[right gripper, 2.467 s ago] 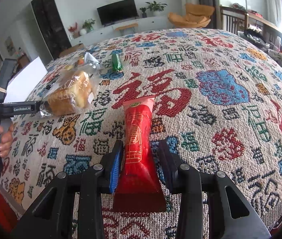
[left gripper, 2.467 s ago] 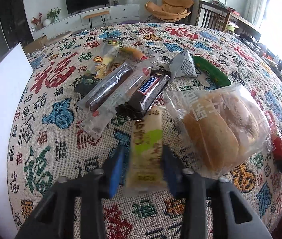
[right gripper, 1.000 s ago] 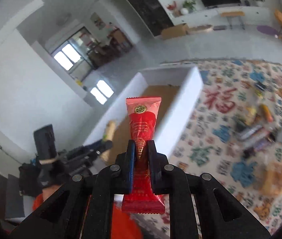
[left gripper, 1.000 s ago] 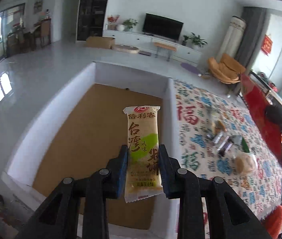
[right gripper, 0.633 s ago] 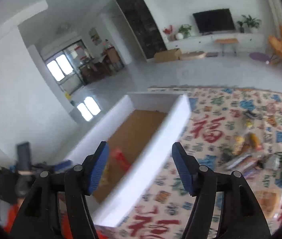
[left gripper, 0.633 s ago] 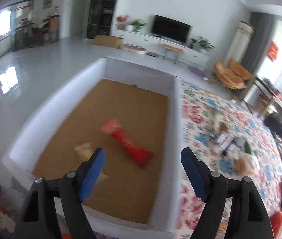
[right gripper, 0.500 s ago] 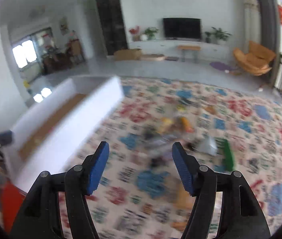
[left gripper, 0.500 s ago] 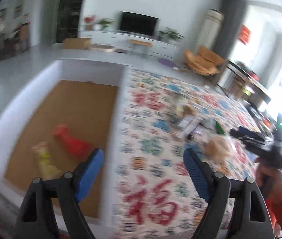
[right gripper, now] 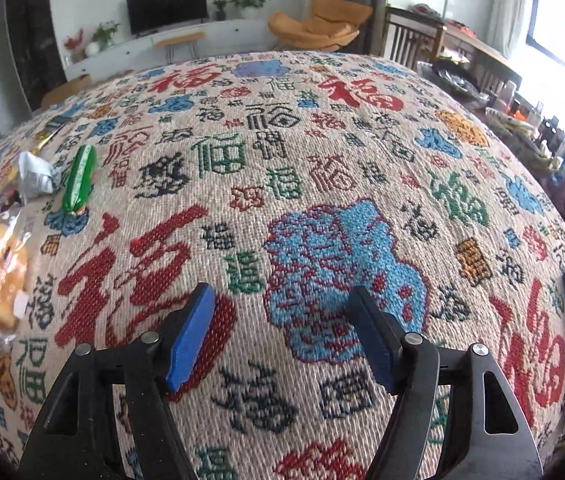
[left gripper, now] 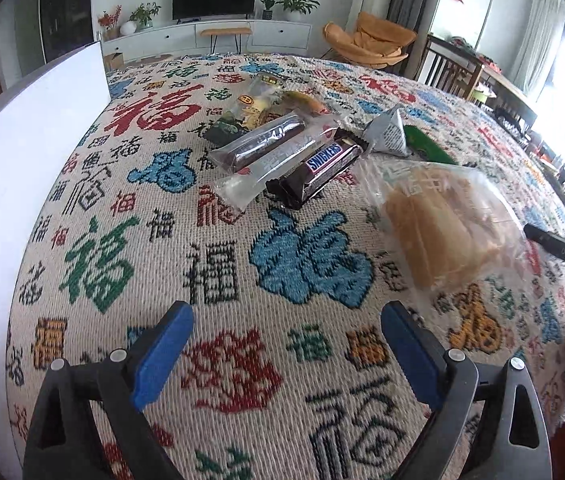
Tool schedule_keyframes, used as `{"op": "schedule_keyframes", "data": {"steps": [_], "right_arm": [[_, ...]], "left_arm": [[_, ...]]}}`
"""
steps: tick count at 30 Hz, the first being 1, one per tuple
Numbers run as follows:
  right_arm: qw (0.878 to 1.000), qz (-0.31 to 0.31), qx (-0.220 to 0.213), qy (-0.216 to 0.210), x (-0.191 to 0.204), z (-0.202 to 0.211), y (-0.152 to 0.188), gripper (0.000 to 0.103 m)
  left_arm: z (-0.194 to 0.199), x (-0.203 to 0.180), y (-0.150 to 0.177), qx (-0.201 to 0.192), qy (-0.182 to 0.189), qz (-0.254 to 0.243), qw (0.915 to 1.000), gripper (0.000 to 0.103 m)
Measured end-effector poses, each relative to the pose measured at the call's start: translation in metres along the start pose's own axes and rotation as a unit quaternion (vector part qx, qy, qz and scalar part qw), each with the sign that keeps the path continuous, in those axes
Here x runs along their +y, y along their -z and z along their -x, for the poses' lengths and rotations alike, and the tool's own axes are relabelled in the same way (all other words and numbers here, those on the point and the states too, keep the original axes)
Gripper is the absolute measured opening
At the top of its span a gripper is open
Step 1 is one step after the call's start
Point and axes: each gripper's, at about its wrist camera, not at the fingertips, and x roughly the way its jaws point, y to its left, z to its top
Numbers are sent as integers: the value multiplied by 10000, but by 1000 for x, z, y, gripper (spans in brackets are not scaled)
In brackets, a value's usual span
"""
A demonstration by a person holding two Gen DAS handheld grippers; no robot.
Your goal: Organize snacks
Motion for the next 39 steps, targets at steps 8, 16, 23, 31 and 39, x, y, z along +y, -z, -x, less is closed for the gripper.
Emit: {"op": "schedule_keyframes", "data": {"steps": [8, 16, 23, 31, 39], "right_arm": [[10000, -36, 71, -38, 6, -21, -17, 87], [10000, -42, 75, -24, 3, -22, -17, 88], [10000, -41, 73, -23, 3, -22, -17, 88], [10000, -46, 73, -35, 3, -22, -17, 89], [9999, -63, 79, -69, 3, -22, -18, 90]], "left_arm": [[-33, 4, -32, -94, -435, -164, 9989, 103], [-41, 6, -41, -91, -490, -125, 9987, 103], [-41, 6, -41, -89, -490, -126, 9987, 103], [-41, 6, -41, -85, -491, -127, 9987, 103], [-41, 6, -41, -83, -491, -128, 9987, 103]]}}
